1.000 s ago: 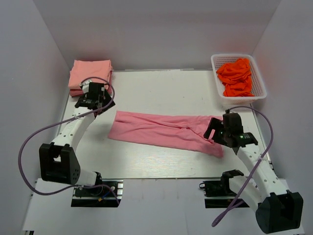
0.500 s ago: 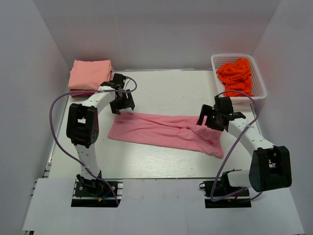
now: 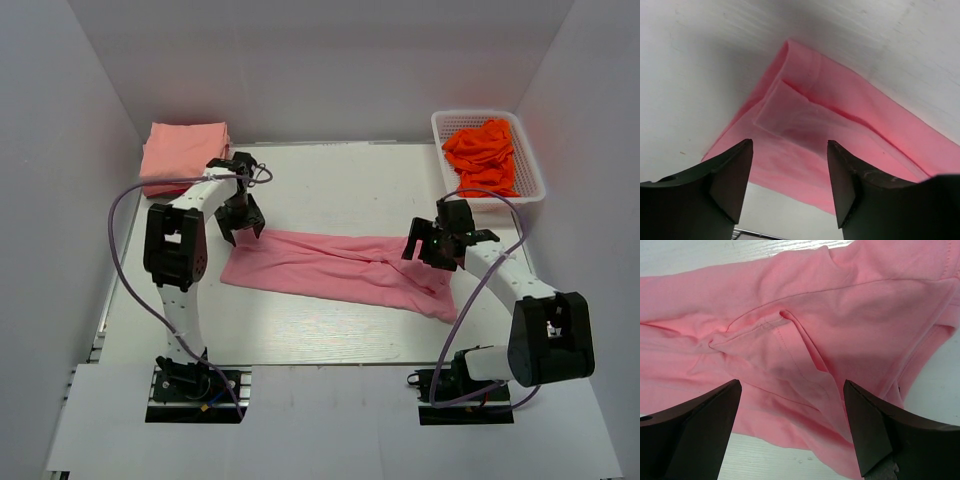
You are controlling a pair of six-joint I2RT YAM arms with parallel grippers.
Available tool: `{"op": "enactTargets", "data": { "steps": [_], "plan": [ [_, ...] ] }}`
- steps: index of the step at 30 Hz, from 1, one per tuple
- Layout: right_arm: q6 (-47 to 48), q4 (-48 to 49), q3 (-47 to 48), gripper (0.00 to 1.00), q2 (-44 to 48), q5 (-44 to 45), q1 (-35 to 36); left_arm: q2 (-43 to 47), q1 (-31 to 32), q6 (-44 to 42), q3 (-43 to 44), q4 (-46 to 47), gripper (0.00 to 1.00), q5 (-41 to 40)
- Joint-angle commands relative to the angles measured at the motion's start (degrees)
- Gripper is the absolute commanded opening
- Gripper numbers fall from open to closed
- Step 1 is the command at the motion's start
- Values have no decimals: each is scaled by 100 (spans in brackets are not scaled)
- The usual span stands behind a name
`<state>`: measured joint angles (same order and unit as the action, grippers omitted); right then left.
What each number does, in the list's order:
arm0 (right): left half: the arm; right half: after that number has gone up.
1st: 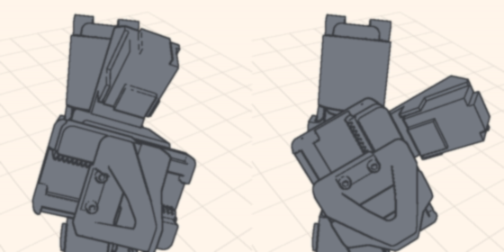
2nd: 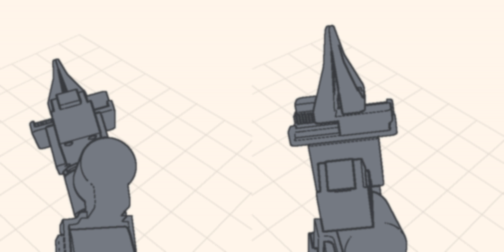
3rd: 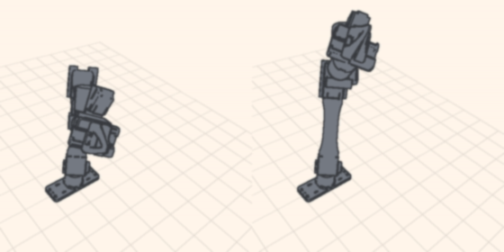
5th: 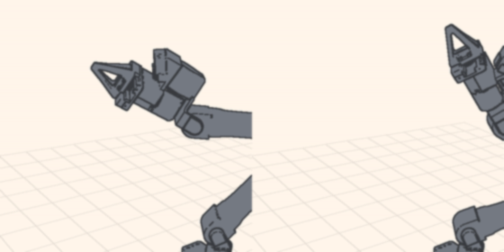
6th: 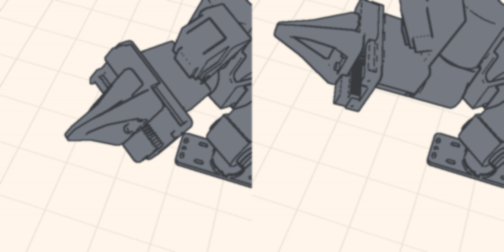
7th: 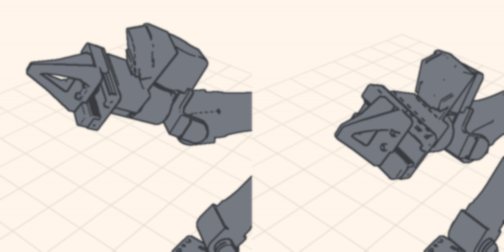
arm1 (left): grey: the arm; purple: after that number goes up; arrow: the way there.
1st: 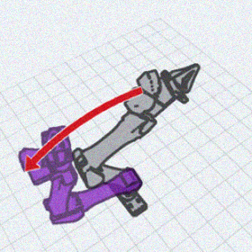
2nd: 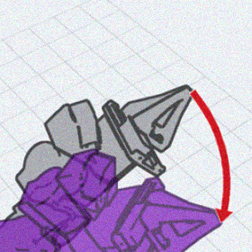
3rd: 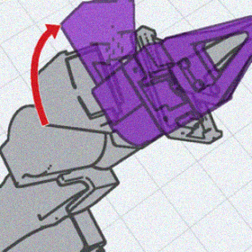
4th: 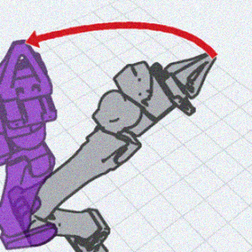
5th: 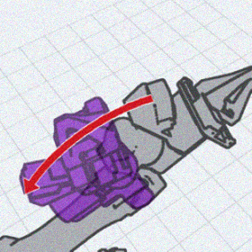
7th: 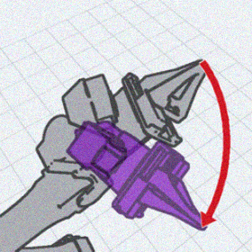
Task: Fold and stack the t-shirts
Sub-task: Fold the other side of the tshirt into a rectangle
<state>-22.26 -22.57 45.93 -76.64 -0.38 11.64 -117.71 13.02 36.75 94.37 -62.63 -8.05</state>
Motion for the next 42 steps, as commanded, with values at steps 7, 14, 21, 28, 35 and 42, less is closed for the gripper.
{"op": "enactTargets", "data": {
  "steps": [7, 14, 21, 28, 35, 42],
  "plan": [
    [3, 7, 56, 88, -149, -23, 5, -375, -141, 675, 1005, -127, 73, -171],
    [46, -72, 47, 88, -176, 222, -21, -498, -194, 816, 1172, -539, 71, -170],
    [64, -108, 109, 87, -228, 284, -12, -736, -194, 1079, 1163, -759, 61, -284],
    [29, -143, 162, 87, -272, 232, -3, -981, -247, 1237, 1391, -654, 59, -337],
    [-32, -169, 179, 87, -316, 249, 5, -982, -300, 1299, 1391, -715, 34, -285],
    [-68, -143, 153, 87, -387, 258, 14, -929, -300, 1019, 1978, -944, 5, -232]
  ]
}}
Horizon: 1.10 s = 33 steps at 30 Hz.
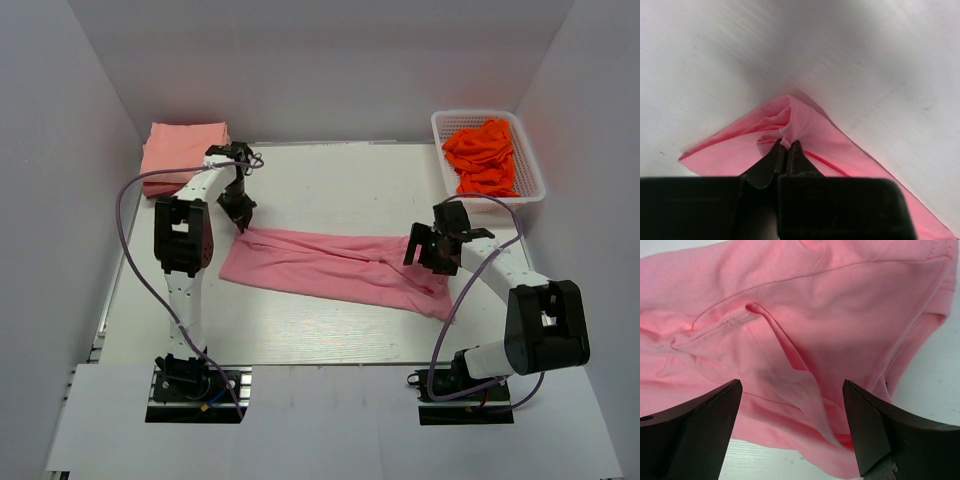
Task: Fold and stack the t-shirts
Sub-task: Fold the other side of the tshirt into a rectangle
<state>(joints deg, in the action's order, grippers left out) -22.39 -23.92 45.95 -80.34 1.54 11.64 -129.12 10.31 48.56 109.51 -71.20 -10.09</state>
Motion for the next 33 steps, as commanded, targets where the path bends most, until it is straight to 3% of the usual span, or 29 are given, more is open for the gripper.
{"op": "enactTargets", "data": {
  "steps": [1, 6, 13, 19, 24, 27, 33],
  "plan": [
    [-72, 2, 142, 87, -26, 74, 23, 212, -29, -162, 579, -157, 5, -28],
    [-99, 124, 28, 87, -61, -4, 14, 159, -29, -548, 1054, -412, 15, -28],
    [1236, 869, -244, 87, 448, -1066, 163, 106, -29, -795, 721, -465, 32, -309],
    [2203, 1338, 105, 82, 450, -1648, 663, 273, -29, -856, 659, -387, 34, -249],
    [2800, 1443, 783, 82, -367, -1525, 1138, 589, -29, -962, 176, -280, 22, -187],
    [2881, 1495, 1143, 80, -955, -1551, 1366, 818, -81, -962, -228, -61, 0, -239],
    [3021, 1732, 1565, 69, -1598, -1631, 1762, 1055, -81, -1067, -422, 378, 0, -55]
  ]
}}
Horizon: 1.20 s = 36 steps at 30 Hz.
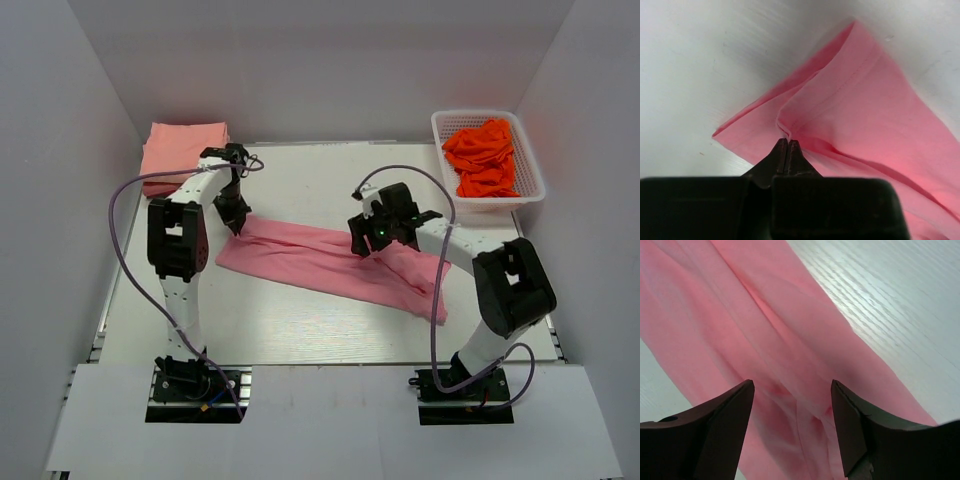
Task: Fold and stack the t-shirts
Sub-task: Fold the other side of the tshirt into a rectangle
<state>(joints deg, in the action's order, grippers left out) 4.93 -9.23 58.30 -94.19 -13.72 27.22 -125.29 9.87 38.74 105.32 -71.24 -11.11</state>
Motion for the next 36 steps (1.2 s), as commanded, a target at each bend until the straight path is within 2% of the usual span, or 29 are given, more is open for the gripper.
{"op": "enactTargets", "data": {
  "steps": [1, 6, 10, 14, 17, 20, 25, 28, 29, 31, 32, 33, 34, 36],
  "plan": [
    [289, 290, 348, 69, -257, -105, 248, 673, -38, -147, -2, 383, 0, 48],
    [88, 272, 279, 66, -249, 280, 363, 533, -38, -279, 559, 584, 0, 48],
    [-106, 484, -186, 62, 128, 492, 354, 313, -38, -560, 1454, 647, 0, 118],
    [-220, 396, -328, 59, 94, 545, 345, 338, -38, -815, 1729, 664, 0, -4],
    [-308, 449, -451, 59, 85, 528, 336, 681, -38, -955, 1344, 918, 0, -189],
    [-352, 493, -522, 59, 129, 493, 345, 997, -38, -1009, 571, 1130, 0, -468],
    [-396, 336, -574, 59, 269, 335, 345, 1192, -38, -141, -1062, 1077, 0, -1507],
    [-414, 125, -592, 60, 524, 334, 345, 1305, -99, 168, -1521, 885, 16, -1796],
    [-449, 89, -601, 63, 603, 334, 345, 1306, -151, 360, -1523, 832, 39, -1798],
    [-440, 1, -627, 67, 937, 317, 328, 1306, -240, 467, -1524, 779, 72, -1798],
    [-692, -17, -645, 72, 1007, 378, 310, 1306, -318, 468, -1392, 779, 99, -1798],
    [-765, -43, -645, 77, 1078, 431, 319, 1306, -319, 468, -1217, 683, 99, -1728],
    [-1000, -113, -636, 90, 1305, 475, 301, 1236, -319, 468, -841, 682, 99, -1667],
    [-1230, -341, -601, 90, 1464, 808, 275, 1183, -319, 468, -444, 577, 99, -1562]
  ]
}}
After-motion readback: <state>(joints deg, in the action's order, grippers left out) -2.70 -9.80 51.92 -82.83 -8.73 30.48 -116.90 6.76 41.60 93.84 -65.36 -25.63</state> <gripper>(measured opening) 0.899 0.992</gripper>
